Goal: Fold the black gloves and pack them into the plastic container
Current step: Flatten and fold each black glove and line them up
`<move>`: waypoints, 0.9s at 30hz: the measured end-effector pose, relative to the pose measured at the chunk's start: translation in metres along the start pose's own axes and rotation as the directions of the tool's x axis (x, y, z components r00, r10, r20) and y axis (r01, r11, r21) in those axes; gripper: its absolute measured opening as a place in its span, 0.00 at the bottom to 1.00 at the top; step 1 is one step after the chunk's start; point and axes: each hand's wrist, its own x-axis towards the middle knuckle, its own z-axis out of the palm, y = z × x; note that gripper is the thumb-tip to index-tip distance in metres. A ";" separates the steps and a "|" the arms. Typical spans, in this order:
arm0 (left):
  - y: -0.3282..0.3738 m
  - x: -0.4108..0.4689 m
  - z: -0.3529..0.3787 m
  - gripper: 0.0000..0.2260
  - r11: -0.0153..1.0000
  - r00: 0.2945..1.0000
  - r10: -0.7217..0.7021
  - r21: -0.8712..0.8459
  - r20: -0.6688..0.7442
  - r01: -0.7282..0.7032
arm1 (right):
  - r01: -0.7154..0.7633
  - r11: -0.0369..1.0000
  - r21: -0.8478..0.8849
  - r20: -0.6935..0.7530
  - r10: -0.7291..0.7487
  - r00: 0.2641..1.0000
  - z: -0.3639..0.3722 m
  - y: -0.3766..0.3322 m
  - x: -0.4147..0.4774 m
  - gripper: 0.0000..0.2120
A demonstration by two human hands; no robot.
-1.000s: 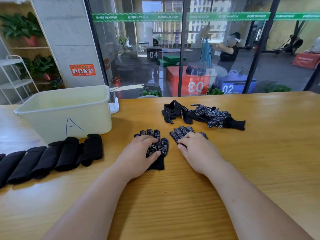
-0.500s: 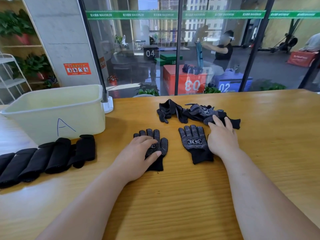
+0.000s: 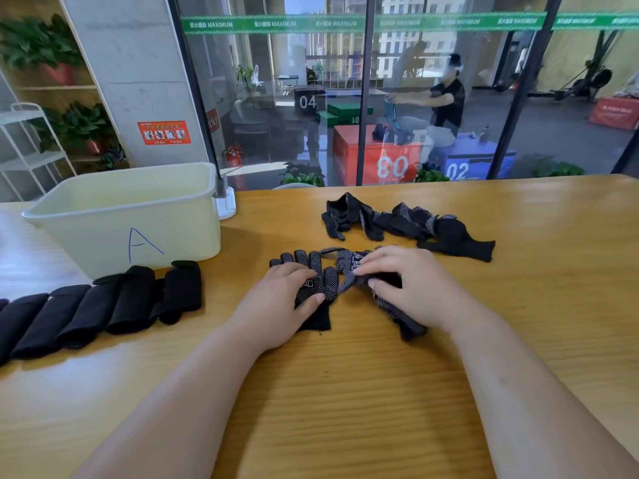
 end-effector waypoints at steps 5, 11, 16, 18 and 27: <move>-0.007 -0.003 -0.003 0.25 1.000 1.000 -0.021 -0.005 0.007 0.021 | -0.103 0.983 0.153 -0.050 0.112 0.992 -0.008 0.012 -0.003 0.20; -0.007 -0.002 -0.004 0.25 1.000 1.000 -0.025 0.002 0.009 0.025 | -0.209 0.974 -0.091 0.170 0.222 0.960 -0.001 0.027 -0.001 0.21; -0.007 -0.002 -0.003 0.25 1.000 1.000 -0.026 0.004 0.002 0.026 | -0.385 0.884 -0.266 -0.180 0.347 0.920 0.001 0.048 0.003 0.13; -0.007 -0.002 -0.003 0.25 1.000 1.000 -0.025 0.006 0.003 0.025 | -0.456 0.848 -0.271 -0.265 0.390 0.882 -0.001 0.054 0.001 0.11; -0.007 -0.002 -0.003 0.25 1.000 1.000 -0.030 -0.006 0.003 0.030 | -0.324 0.941 -0.095 -0.126 0.311 0.942 0.001 0.041 -0.001 0.15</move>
